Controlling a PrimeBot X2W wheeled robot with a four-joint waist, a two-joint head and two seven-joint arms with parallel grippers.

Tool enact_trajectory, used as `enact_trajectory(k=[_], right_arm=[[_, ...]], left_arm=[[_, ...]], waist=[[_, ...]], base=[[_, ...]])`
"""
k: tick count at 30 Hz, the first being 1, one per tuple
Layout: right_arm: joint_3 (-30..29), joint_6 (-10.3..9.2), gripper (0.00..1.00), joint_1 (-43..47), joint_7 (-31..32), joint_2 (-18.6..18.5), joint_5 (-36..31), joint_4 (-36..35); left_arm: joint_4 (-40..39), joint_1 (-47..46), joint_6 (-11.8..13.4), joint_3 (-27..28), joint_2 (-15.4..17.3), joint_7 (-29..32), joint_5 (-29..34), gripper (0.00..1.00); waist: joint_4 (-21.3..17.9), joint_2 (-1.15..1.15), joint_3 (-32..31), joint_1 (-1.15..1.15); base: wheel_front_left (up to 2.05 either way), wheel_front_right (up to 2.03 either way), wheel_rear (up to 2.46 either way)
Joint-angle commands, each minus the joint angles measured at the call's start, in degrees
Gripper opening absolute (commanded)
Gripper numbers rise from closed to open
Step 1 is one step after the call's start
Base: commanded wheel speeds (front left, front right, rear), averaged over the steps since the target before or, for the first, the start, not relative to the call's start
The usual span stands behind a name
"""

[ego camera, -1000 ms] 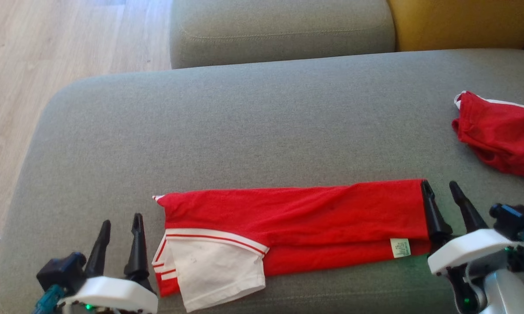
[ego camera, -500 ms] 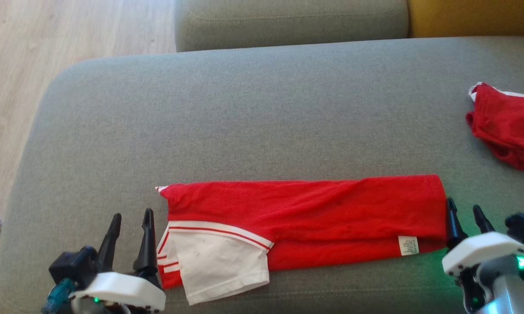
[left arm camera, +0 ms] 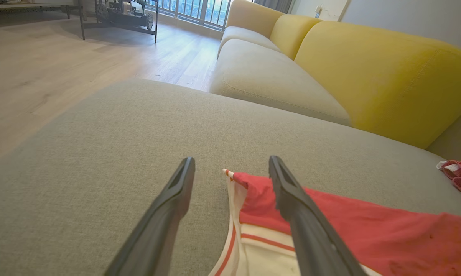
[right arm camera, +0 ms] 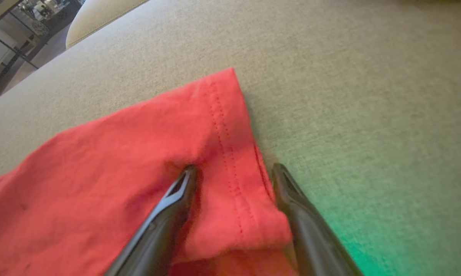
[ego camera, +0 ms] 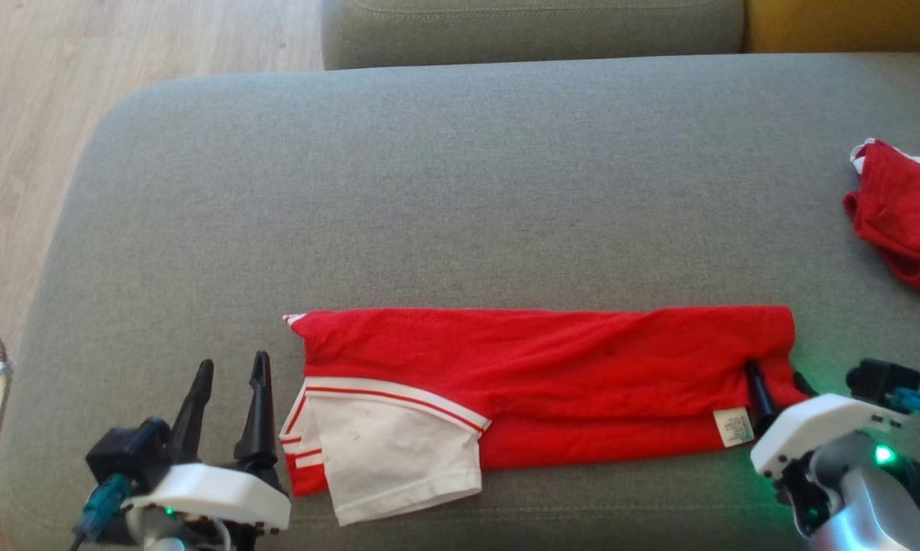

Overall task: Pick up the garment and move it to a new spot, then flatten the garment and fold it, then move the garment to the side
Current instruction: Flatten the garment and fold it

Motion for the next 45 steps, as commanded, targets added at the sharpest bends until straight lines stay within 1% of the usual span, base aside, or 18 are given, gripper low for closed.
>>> enact_trajectory(k=[1,2,3,6,12,15,18,20,22,24,29,32,33,35,38,41,45], right_arm=[[2.6,-0.02,1.00,-2.0,0.6,-0.2,-0.1,-0.4],[3.3,-0.02,0.48,-2.1,0.9,-0.2,0.0,0.0],[3.6,-0.02,0.00,-2.1,1.2,-0.4,0.2,0.5],[3.8,-0.02,0.00,-2.3,1.2,-1.6,-0.7,1.8],[0.6,-0.02,0.00,-3.9,-1.4,-4.6,-3.3,2.8],[-3.3,-0.02,0.00,-4.8,-2.5,-7.3,-6.2,3.5],[-8.3,-0.02,0.00,-6.1,-3.1,-9.6,-11.5,3.7],[-11.5,-0.02,0.00,-6.8,-3.3,-10.4,-15.4,3.1],[-13.5,-0.02,0.00,-7.7,-2.9,-9.6,-17.9,2.5],[-14.4,-0.02,0.00,-8.5,-1.9,-8.3,-19.1,2.3],[-12.0,-0.02,0.00,-9.1,0.5,-4.7,-19.6,0.9],[-9.0,-0.02,0.00,-9.4,2.9,-2.3,-16.8,-1.0],[-9.0,-0.02,0.00,-9.4,2.9,-2.3,-16.8,-1.0],[-6.3,-0.02,0.00,-9.2,5.4,-0.9,-13.4,-2.9],[-1.4,-0.02,0.00,-7.9,9.8,0.4,-7.6,-7.5],[3.2,-0.02,0.00,-5.3,14.6,0.8,-2.3,-13.4],[11.4,-0.02,0.00,-1.0,20.4,0.9,9.4,-21.2]], left_arm=[[-1.3,-2.7,-0.2,2.5,0.1,-0.7,0.7,1.00],[-1.2,-2.7,-0.3,2.7,-0.1,-0.7,0.8,1.00],[-1.0,-2.7,-0.5,2.9,-0.2,-0.7,0.9,1.00],[-0.6,-2.7,-0.9,3.4,-0.5,-0.7,1.3,1.00],[0.1,-2.9,-1.6,4.4,-0.9,-0.7,1.9,1.00],[0.2,-3.0,-1.9,4.9,-1.1,-0.7,2.2,1.00],[0.4,-3.0,-2.2,5.2,-1.4,-0.7,2.4,1.00],[0.6,-3.0,-2.5,5.4,-1.6,-0.7,2.6,1.00],[0.8,-2.9,-2.6,5.6,-1.8,-0.7,2.7,1.00],[1.1,-2.8,-2.8,5.9,-2.0,-0.7,2.8,1.00],[1.6,-2.0,-3.3,6.7,-2.4,-0.7,3.0,1.00],[1.8,-1.3,-3.7,7.1,-2.6,-0.7,3.1,1.00],[1.8,-1.3,-3.7,7.1,-2.6,-0.7,3.1,1.00],[1.8,-1.0,-3.8,7.4,-2.7,-0.7,3.1,1.00],[1.6,-0.4,-4.0,8.0,-2.9,-0.7,3.1,1.00],[1.3,0.1,-4.2,8.6,-3.1,-0.7,3.1,1.00],[1.2,0.5,-4.4,9.2,-3.2,-0.7,3.5,1.00]], waist=[[0.1,0.00,0.1,0.00],[0.1,0.00,0.1,0.00],[0.1,0.00,0.1,0.00],[0.1,0.00,0.0,0.00],[-0.3,0.00,-0.3,0.00],[-0.7,0.00,-0.5,0.00],[-0.9,0.00,-0.7,0.00],[-1.0,0.00,-1.0,0.00],[-1.1,0.00,-1.4,0.00],[-1.3,0.00,-1.9,0.00],[-1.7,0.00,-3.8,0.00],[-1.9,0.00,-5.1,0.00],[-1.9,0.00,-5.1,0.00],[-2.0,0.00,-5.9,0.00],[-1.9,0.00,-6.7,0.00],[-1.5,0.00,-7.1,0.00],[-0.5,0.00,-7.4,0.00]], base=[[0.00,0.00,0.00],[0.00,0.00,0.00],[0.00,0.00,0.00],[0.00,0.00,0.00],[0.00,0.00,0.00],[0.00,0.00,0.00],[0.00,0.00,0.00],[0.00,0.00,0.00],[0.00,0.00,0.00],[0.00,0.00,0.00],[0.00,0.00,0.00],[0.00,0.00,0.00],[0.00,0.00,0.00],[0.00,0.00,0.00],[0.00,0.00,0.00],[0.00,0.00,0.00],[0.00,0.00,0.00]])
